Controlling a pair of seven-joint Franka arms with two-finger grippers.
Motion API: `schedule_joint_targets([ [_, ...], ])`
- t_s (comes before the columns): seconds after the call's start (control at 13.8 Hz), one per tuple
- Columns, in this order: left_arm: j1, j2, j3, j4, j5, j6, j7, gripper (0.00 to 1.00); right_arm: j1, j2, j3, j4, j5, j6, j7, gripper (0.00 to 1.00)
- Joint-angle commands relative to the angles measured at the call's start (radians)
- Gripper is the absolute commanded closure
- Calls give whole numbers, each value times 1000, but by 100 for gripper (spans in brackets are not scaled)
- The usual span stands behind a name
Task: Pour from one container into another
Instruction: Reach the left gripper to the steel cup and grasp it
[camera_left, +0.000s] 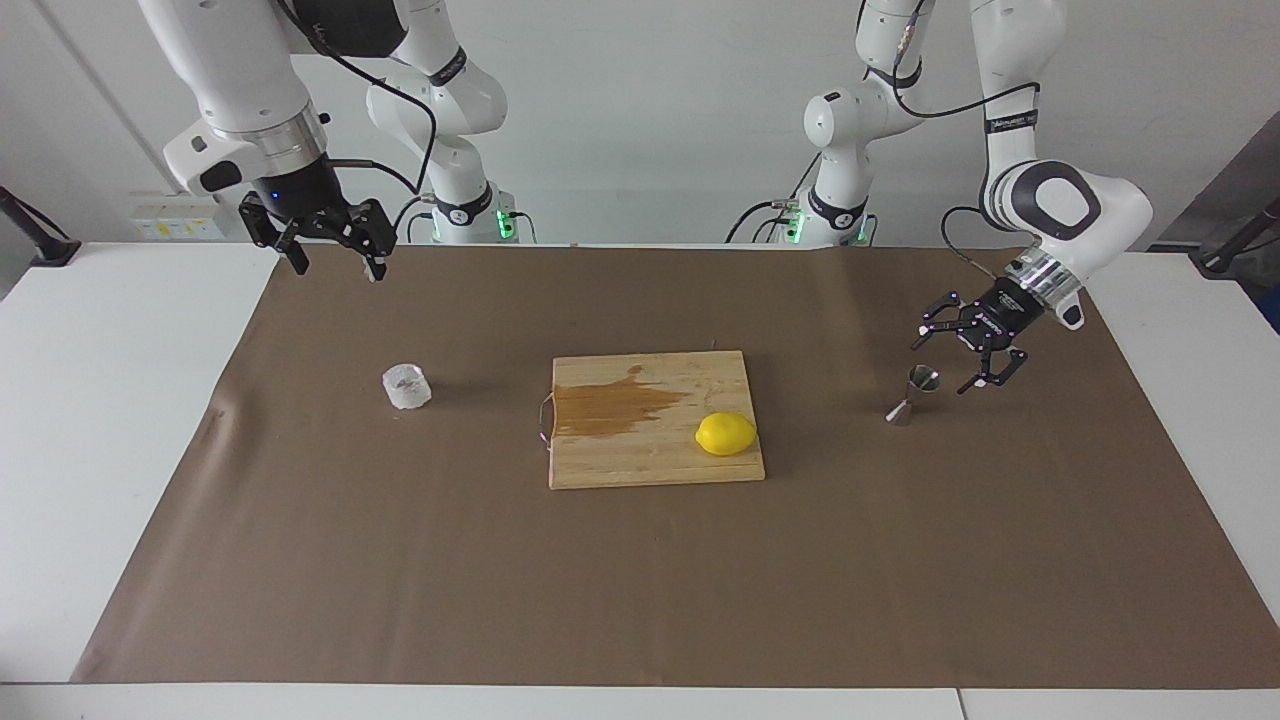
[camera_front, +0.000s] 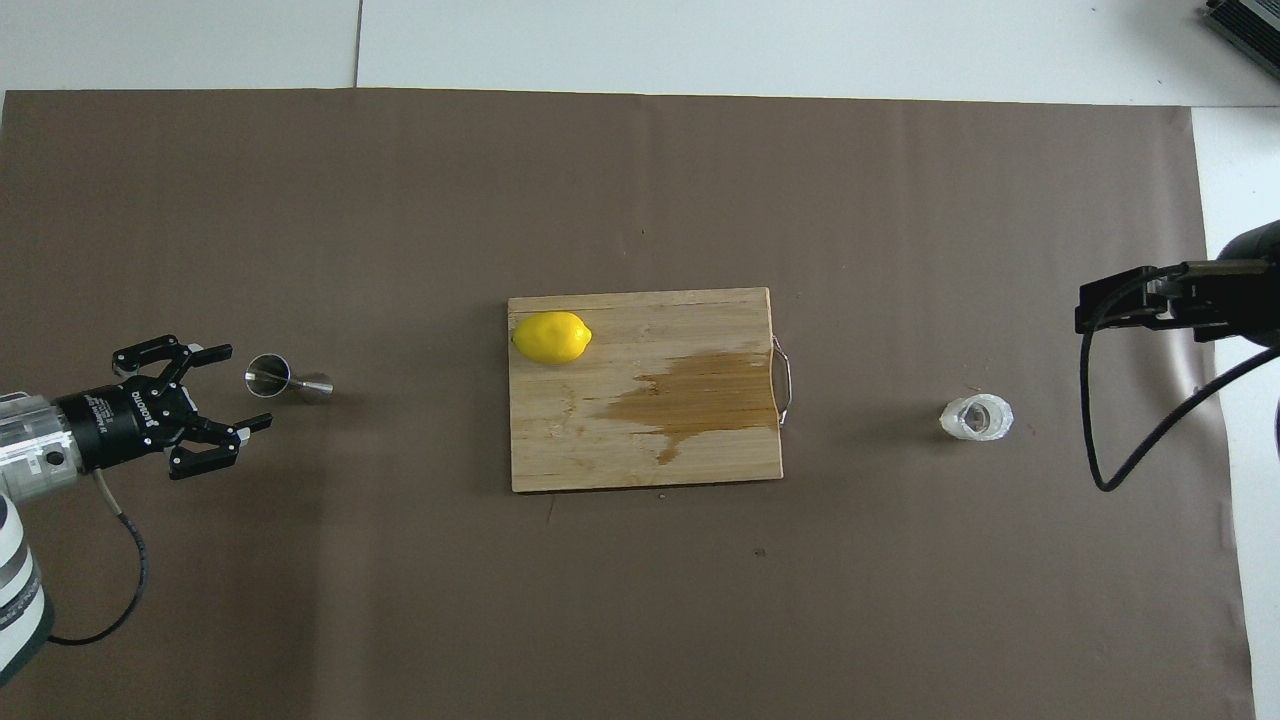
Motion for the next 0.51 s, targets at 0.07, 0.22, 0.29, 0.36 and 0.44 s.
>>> schedule_joint_targets([
  [0.07, -63, -21, 6, -31, -58, 77, -20, 0, -14, -18, 5, -20, 20, -3, -24, 0],
  [0.22, -65, -21, 6, -33, -58, 80, -20, 0, -14, -18, 5, -20, 20, -3, -24, 0],
  [0.29, -65, -21, 6, -33, -58, 81, -20, 0, -14, -18, 7, -20, 20, -3, -24, 0],
  [0.36, -65, -21, 6, -33, -58, 81, -19, 0, -14, -18, 7, -20, 20, -3, -24, 0],
  [0.44, -65, -23, 6, -39, -58, 81, -19, 0, -14, -18, 5, -20, 20, -3, -24, 0],
])
